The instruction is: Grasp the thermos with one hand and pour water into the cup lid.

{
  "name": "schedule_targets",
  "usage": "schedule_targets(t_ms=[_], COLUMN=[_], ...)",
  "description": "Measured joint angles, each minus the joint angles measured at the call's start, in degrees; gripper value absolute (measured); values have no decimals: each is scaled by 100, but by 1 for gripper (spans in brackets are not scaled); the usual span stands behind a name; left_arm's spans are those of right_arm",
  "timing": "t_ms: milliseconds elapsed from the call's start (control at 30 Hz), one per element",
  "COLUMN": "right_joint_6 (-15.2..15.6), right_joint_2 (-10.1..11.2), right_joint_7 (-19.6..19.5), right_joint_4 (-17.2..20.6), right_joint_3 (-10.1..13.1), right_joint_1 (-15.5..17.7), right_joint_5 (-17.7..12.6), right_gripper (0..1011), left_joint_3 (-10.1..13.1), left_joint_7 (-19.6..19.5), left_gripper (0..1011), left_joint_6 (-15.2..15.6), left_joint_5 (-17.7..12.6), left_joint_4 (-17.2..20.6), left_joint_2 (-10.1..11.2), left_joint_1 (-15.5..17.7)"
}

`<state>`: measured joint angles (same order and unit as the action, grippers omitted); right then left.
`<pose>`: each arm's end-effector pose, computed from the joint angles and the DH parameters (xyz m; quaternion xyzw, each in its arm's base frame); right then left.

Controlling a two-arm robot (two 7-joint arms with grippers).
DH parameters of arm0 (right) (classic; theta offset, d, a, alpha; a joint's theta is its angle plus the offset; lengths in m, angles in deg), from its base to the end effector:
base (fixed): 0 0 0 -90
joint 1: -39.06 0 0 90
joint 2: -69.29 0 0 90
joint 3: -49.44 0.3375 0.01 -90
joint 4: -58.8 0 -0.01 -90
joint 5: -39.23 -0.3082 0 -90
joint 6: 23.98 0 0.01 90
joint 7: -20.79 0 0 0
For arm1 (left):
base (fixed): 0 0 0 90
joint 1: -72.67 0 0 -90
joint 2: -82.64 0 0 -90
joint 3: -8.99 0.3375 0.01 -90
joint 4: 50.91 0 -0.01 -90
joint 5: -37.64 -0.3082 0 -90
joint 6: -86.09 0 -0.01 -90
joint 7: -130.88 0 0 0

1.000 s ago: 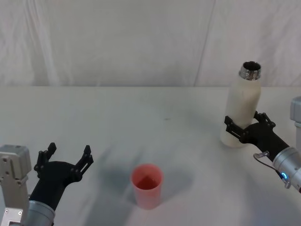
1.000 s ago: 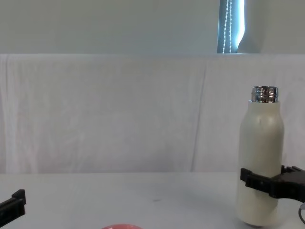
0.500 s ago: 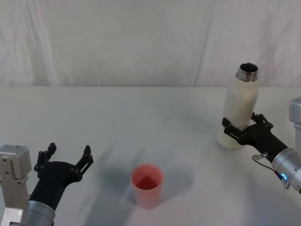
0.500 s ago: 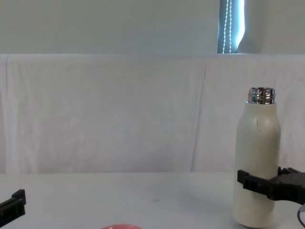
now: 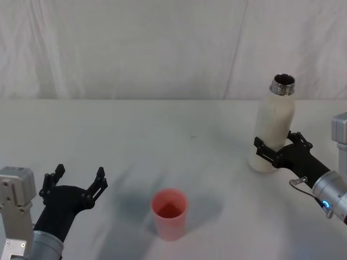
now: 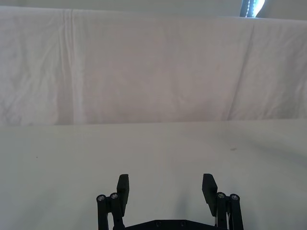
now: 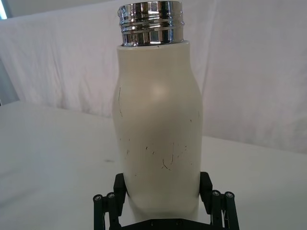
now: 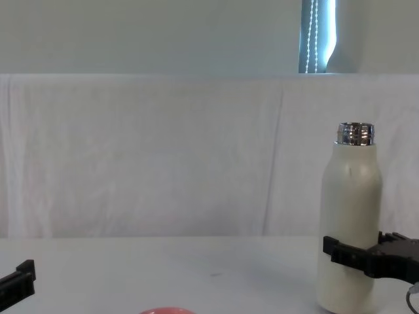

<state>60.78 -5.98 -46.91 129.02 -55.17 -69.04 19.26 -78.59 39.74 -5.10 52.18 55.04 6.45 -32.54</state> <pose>0.4242 -0.0409 -0.3436 0.0135 0.0069 -0.4967 0.8678 0.2403 0.0489 -0.3298 -0.0174 0.0064 0.6616 0.7497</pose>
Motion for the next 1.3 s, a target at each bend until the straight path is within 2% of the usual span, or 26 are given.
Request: schedule_targets(t_ms=[1300], right_joint_6=[66], right_joint_2=[18], right_joint_7=[-58], right_joint_4=[-34], right_joint_3=[-91], right_joint_1=[-23], right_joint_5=[3], right_gripper=[950], left_joint_3=[0], left_joint_7=[0], left_gripper=[1001], left_joint_6=[0], left_joint_5=[0], left_joint_4=[0], left_joint_2=[0], left_joint_1=[0])
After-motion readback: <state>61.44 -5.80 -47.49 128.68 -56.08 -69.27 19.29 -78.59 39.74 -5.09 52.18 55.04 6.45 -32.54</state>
